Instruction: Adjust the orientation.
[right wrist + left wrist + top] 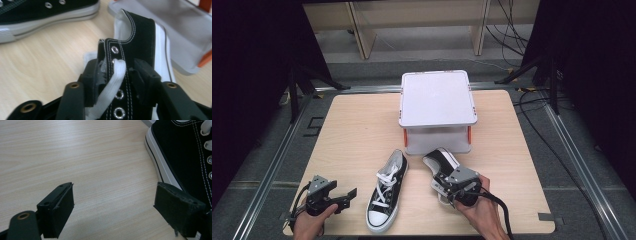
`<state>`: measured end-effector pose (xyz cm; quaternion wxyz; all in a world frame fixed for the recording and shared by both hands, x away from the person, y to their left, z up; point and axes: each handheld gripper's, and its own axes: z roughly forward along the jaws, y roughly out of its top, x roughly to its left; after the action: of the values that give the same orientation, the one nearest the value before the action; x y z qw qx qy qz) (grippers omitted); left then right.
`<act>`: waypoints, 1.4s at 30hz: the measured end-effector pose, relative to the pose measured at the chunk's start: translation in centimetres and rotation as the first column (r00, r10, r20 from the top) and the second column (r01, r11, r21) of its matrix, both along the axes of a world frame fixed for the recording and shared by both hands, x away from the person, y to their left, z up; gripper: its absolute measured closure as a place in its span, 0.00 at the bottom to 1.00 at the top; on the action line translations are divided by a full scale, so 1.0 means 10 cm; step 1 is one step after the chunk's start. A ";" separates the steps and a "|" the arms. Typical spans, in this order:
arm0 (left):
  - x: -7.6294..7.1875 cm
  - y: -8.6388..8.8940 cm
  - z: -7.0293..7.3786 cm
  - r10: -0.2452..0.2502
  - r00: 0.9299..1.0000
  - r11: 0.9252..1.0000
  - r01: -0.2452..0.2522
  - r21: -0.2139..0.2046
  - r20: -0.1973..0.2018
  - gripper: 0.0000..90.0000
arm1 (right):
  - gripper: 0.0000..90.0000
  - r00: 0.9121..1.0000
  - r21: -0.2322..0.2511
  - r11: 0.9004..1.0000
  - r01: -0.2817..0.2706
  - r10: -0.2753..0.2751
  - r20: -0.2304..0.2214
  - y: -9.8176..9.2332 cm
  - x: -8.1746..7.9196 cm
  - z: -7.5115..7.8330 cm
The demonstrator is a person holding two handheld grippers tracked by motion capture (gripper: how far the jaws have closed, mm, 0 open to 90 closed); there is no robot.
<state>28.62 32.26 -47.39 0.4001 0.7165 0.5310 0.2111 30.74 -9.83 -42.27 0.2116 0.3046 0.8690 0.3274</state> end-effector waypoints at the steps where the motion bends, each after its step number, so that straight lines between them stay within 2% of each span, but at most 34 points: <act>1: 0.00 0.00 0.00 -0.002 1.000 1.000 0.002 0.008 -0.003 0.17 | 0.69 1.000 -0.013 1.000 -0.001 0.001 0.012 -0.02 0.01 0.00; 2: 0.00 0.00 0.00 -0.002 1.000 1.000 0.002 -0.006 -0.003 0.17 | 0.70 1.000 -0.018 1.000 0.009 -0.008 0.018 -0.04 0.02 0.01; 4: 0.00 0.00 0.00 -0.005 1.000 1.000 0.005 0.008 -0.004 0.17 | 0.78 0.999 -0.033 0.999 0.034 -0.033 0.025 -0.11 0.06 0.02; 8: 0.01 -0.01 -0.01 -0.003 1.000 1.000 0.002 -0.015 -0.002 0.17 | 0.93 0.998 -0.061 0.996 0.061 -0.060 0.017 -0.31 0.15 0.04; 10: 0.01 0.00 -0.01 -0.004 1.000 1.000 0.004 -0.014 -0.004 0.17 | 0.95 0.997 -0.052 0.996 0.069 -0.068 0.020 -0.37 0.18 0.04; 11: 0.00 0.00 0.00 -0.001 1.000 1.000 0.001 -0.007 -0.011 0.17 | 0.97 0.998 -0.031 0.997 0.067 -0.066 0.015 -0.50 0.22 0.04; 12: 0.01 0.00 0.00 -0.005 1.000 1.000 0.005 -0.009 -0.010 0.17 | 0.97 0.997 -0.026 0.997 0.077 -0.077 0.004 -0.54 0.22 0.04; 13: 0.01 0.00 -0.01 -0.001 1.000 1.000 0.001 -0.012 -0.010 0.17 | 0.97 0.996 -0.021 0.996 0.087 -0.087 0.013 -0.57 0.22 0.04; 15: 0.00 0.00 -0.01 -0.001 1.000 1.000 0.001 -0.013 -0.012 0.17 | 0.97 0.996 -0.005 0.996 0.093 -0.093 0.007 -0.60 0.21 0.05; 16: 0.00 0.00 -0.01 0.004 1.000 1.000 -0.004 -0.009 -0.015 0.17 | 0.98 0.997 0.043 0.997 0.066 -0.065 -0.028 -0.66 0.20 0.07; 18: 0.00 0.00 -0.01 0.005 1.000 1.000 -0.005 -0.010 -0.018 0.17 | 0.98 0.998 0.054 0.996 0.067 -0.065 -0.027 -0.67 0.18 0.08; 19: 0.01 0.01 -0.01 0.001 1.000 1.000 -0.001 -0.013 -0.012 0.17 | 0.98 0.999 0.077 0.996 0.035 -0.033 -0.032 -0.70 0.14 0.11; 21: 0.00 0.01 0.00 0.002 1.000 1.000 -0.002 -0.020 -0.008 0.17 | 0.98 0.998 0.102 0.995 0.017 -0.011 -0.061 -0.72 0.08 0.13; 23: 0.01 0.02 0.00 0.002 1.000 1.000 -0.002 -0.019 -0.009 0.17 | 0.98 0.998 0.158 0.987 -0.017 0.027 -0.061 -0.75 0.04 0.15; 25: 0.00 0.02 0.00 0.008 1.000 1.000 -0.008 -0.014 -0.015 0.17 | 0.98 0.995 0.187 0.981 -0.045 0.060 -0.076 -0.73 0.01 0.15; 28: 0.01 0.01 -0.01 0.003 1.000 1.000 -0.003 -0.014 -0.013 0.17 | 0.98 0.996 0.160 0.985 -0.065 0.075 -0.057 -0.68 0.02 0.13; 29: 0.01 0.01 -0.01 0.002 1.000 1.000 -0.002 -0.012 -0.012 0.17 | 0.98 0.994 0.139 0.986 -0.093 0.101 -0.052 -0.61 0.06 0.10; 30: 0.01 0.01 -0.01 0.002 1.000 1.000 -0.002 -0.012 -0.012 0.17 | 0.98 0.994 0.139 0.986 -0.093 0.101 -0.052 -0.61 0.06 0.10; 31: 0.01 0.02 -0.01 0.001 1.000 1.000 -0.001 -0.002 -0.014 0.17 | 0.97 0.992 0.128 0.987 -0.102 0.111 -0.067 -0.53 0.09 0.07; 32: 0.01 0.01 -0.02 0.006 1.000 1.000 -0.006 -0.020 -0.015 0.17 | 0.97 0.991 0.113 0.988 -0.108 0.116 -0.064 -0.47 0.10 0.04; 33: 0.01 0.01 -0.02 0.006 1.000 1.000 -0.006 -0.020 -0.015 0.17 | 0.97 0.991 0.113 0.988 -0.108 0.116 -0.064 -0.47 0.10 0.04; 34: 0.01 0.01 -0.02 0.000 1.000 1.000 0.000 -0.022 -0.010 0.17 | 0.97 0.990 0.071 0.990 -0.125 0.129 -0.054 -0.40 0.13 0.01; 35: 0.02 0.02 -0.02 -0.001 1.000 1.000 0.001 -0.012 -0.009 0.17 | 0.97 0.991 0.053 0.991 -0.126 0.127 -0.032 -0.41 0.15 0.01; 37: 0.02 0.01 -0.02 0.001 1.000 1.000 -0.001 -0.016 -0.009 0.17 | 0.96 0.993 0.096 0.991 -0.096 0.101 -0.057 -0.44 0.16 -0.01; 39: 0.01 0.01 0.00 0.005 1.000 1.000 -0.005 -0.004 -0.020 0.17 | 0.93 0.995 0.108 0.992 -0.072 0.079 -0.067 -0.48 0.17 -0.02; 40: 0.02 0.02 -0.01 -0.002 1.000 1.000 0.002 -0.014 -0.008 0.17 | 0.88 0.996 0.113 0.993 -0.045 0.054 -0.076 -0.48 0.16 -0.02; 42: 0.01 0.02 0.00 0.003 1.000 1.000 -0.004 -0.022 -0.007 0.17 | 0.75 0.996 0.174 0.985 -0.001 0.017 -0.090 -0.54 0.12 0.03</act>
<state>28.70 32.42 -47.42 0.4057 0.7119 0.5359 0.2033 31.95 -15.22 -41.97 0.1428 0.3327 0.8473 0.3886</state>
